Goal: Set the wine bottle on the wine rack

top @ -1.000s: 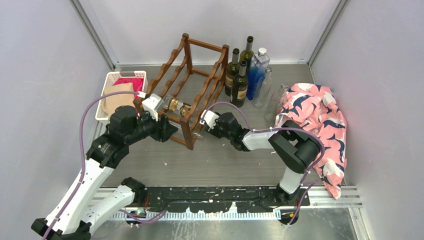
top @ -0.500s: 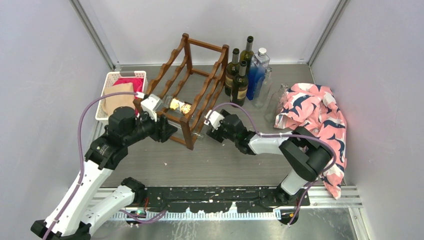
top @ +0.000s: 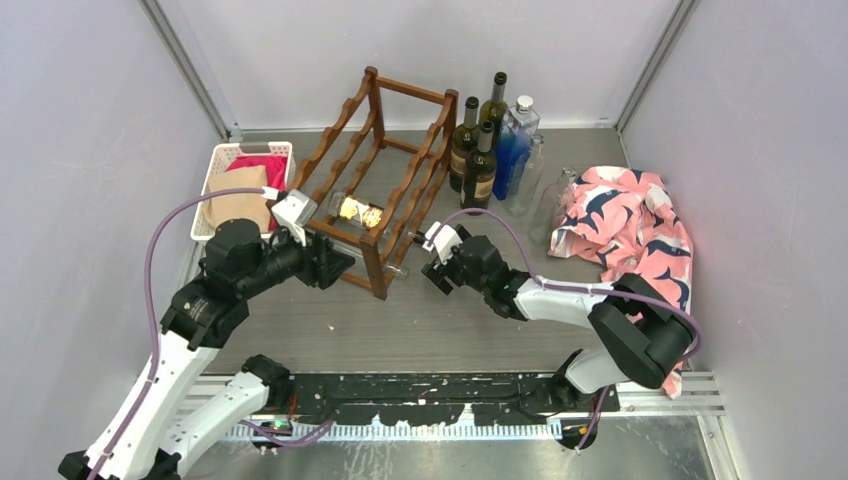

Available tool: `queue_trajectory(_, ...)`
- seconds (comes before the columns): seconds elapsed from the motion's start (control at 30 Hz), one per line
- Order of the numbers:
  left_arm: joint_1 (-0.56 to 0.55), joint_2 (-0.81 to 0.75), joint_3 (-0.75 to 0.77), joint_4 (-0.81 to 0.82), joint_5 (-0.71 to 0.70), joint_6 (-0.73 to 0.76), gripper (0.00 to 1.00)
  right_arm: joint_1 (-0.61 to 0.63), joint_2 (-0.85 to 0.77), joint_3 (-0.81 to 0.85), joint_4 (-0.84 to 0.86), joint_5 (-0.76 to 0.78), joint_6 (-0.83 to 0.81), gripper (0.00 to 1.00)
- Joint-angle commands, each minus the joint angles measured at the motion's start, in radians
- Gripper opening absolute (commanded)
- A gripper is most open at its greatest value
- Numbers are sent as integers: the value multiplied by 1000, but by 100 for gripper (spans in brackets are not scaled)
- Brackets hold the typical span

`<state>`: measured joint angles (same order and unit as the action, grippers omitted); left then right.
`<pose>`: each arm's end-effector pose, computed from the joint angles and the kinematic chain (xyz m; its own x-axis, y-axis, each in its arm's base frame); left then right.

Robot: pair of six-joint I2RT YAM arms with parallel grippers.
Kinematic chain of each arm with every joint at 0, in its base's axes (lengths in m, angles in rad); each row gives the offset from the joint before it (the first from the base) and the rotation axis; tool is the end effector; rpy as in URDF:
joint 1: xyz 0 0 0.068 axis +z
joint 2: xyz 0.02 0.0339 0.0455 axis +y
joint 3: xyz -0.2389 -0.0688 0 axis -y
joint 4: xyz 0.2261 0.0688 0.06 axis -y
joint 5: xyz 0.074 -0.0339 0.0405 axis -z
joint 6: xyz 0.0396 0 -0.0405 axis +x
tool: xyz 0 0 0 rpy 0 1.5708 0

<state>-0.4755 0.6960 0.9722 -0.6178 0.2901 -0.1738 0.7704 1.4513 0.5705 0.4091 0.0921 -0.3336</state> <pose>0.1222 -0.0757 0.3486 -0.4106 0.0251 -0.9115 0.6166 0.7441 -0.2573 0.2055 0.1943 0.1630 -0.1003 -0.5517 -0.8280 -0.7065 0.6255 -0.3312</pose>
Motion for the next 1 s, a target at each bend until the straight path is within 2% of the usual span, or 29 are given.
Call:
queue_trajectory(0.0,5,-23,51,82,43,-50,61,1,-86,-16,5,-58,88,85)
queue_trajectory(0.23,5,-16,74,142,67,-133,78,0,-199,-30,-95,-102,194,86)
queue_trajectory(0.43,5,123,198,106,45,-139,75,-12,-278,-58,-128,-114,283,87)
queue_trajectory(0.5,4,202,268,63,27,-140,70,-24,-308,-67,-135,-110,318,88)
queue_trajectory(0.6,-4,329,391,-47,-8,-134,67,-57,-357,-78,-154,-125,376,88)
queue_trajectory(0.83,-135,550,561,-178,-260,-18,67,-234,-468,-126,-163,-235,515,89)
queue_trajectory(0.97,-156,639,625,-218,-282,25,66,-284,-507,-139,-172,-259,549,88)
